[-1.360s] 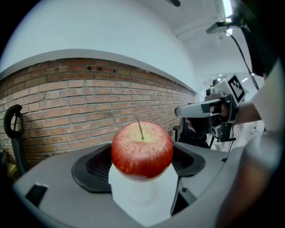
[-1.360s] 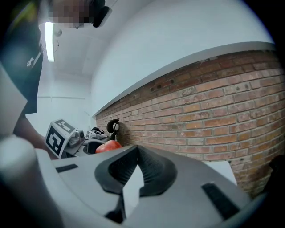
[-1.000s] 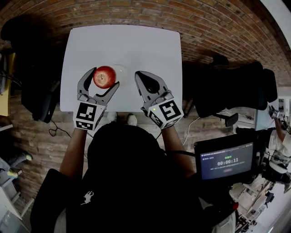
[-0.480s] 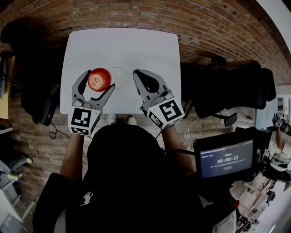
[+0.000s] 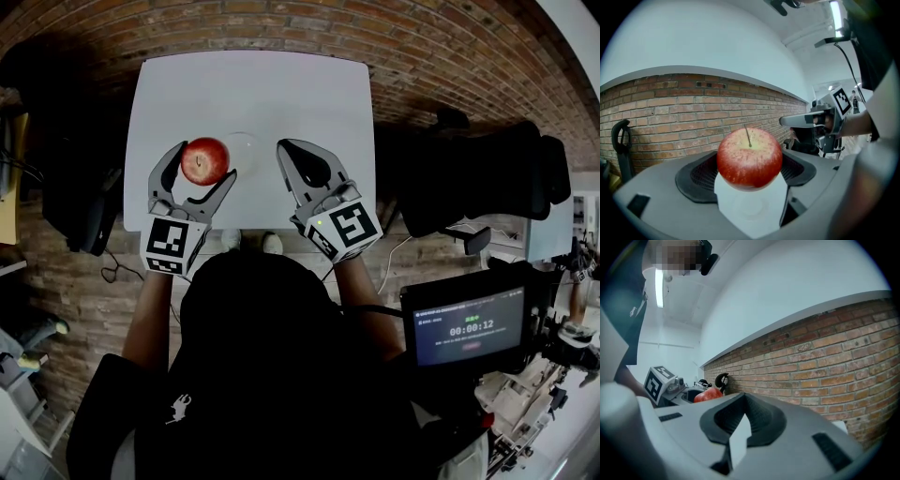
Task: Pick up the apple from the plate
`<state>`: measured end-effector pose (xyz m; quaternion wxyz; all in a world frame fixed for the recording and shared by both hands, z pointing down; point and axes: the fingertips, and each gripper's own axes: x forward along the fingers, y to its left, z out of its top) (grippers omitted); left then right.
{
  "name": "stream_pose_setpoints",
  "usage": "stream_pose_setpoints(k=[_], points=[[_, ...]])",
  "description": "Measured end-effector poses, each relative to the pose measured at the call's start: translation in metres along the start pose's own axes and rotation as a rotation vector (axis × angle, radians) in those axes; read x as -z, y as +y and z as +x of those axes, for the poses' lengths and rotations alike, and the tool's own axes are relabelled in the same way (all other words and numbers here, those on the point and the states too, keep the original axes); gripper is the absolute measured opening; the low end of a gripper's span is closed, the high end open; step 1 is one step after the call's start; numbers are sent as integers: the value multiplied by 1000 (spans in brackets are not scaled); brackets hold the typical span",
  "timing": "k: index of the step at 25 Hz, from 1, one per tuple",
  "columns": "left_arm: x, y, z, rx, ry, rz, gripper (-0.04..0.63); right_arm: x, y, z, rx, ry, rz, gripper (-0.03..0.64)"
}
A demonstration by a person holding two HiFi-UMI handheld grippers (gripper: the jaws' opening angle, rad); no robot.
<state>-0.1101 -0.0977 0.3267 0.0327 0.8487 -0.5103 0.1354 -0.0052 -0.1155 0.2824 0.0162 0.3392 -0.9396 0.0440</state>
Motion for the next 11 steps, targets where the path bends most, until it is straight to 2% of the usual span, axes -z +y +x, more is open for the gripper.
stream_pose_setpoints(k=[11], points=[[9, -1, 9, 45, 19, -11, 405, 7, -2, 3, 13, 32, -10, 3]])
